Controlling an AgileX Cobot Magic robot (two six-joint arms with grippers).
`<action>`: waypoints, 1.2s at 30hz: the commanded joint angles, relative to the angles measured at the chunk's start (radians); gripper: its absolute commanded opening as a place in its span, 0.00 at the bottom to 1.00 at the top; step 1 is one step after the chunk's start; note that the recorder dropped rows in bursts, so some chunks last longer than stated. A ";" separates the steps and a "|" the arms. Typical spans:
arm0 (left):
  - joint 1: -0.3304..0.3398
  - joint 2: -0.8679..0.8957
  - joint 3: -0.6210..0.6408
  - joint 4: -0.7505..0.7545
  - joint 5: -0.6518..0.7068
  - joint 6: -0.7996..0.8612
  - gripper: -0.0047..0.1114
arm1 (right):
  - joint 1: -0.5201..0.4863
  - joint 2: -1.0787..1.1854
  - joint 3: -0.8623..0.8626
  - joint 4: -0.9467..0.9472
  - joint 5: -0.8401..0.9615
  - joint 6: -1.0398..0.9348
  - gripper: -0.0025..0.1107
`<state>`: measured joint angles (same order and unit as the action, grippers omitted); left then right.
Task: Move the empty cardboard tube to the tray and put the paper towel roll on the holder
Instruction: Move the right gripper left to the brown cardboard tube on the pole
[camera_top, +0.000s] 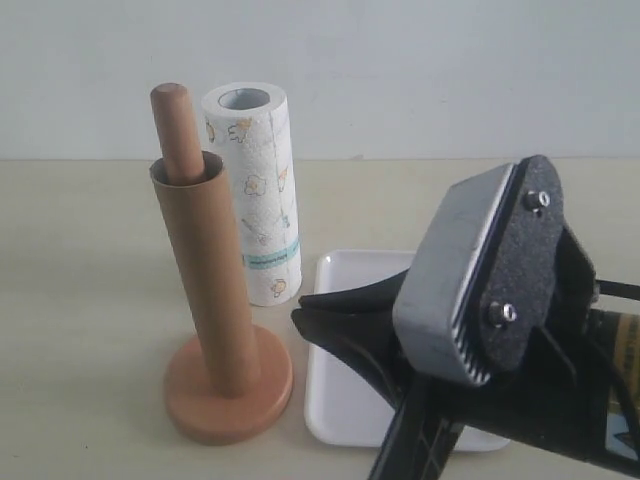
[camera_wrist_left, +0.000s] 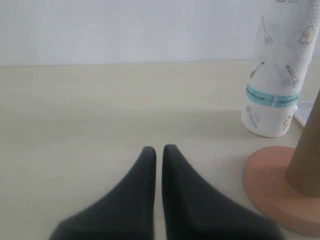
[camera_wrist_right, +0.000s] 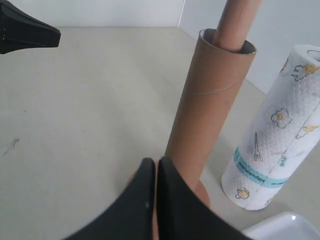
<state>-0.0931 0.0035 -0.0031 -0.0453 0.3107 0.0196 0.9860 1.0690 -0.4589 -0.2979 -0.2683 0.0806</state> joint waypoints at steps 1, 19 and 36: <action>0.003 -0.004 0.003 0.001 -0.001 -0.011 0.08 | 0.001 0.001 -0.006 0.004 0.035 -0.016 0.03; 0.003 -0.004 0.003 0.001 -0.001 -0.011 0.08 | -0.210 0.282 -0.006 0.183 -0.159 0.008 0.03; 0.003 -0.004 0.003 0.001 -0.001 -0.011 0.08 | -0.106 0.366 -0.011 0.068 -0.343 0.117 0.78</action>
<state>-0.0931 0.0035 -0.0031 -0.0453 0.3107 0.0196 0.8780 1.4250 -0.4650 -0.2392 -0.5644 0.1880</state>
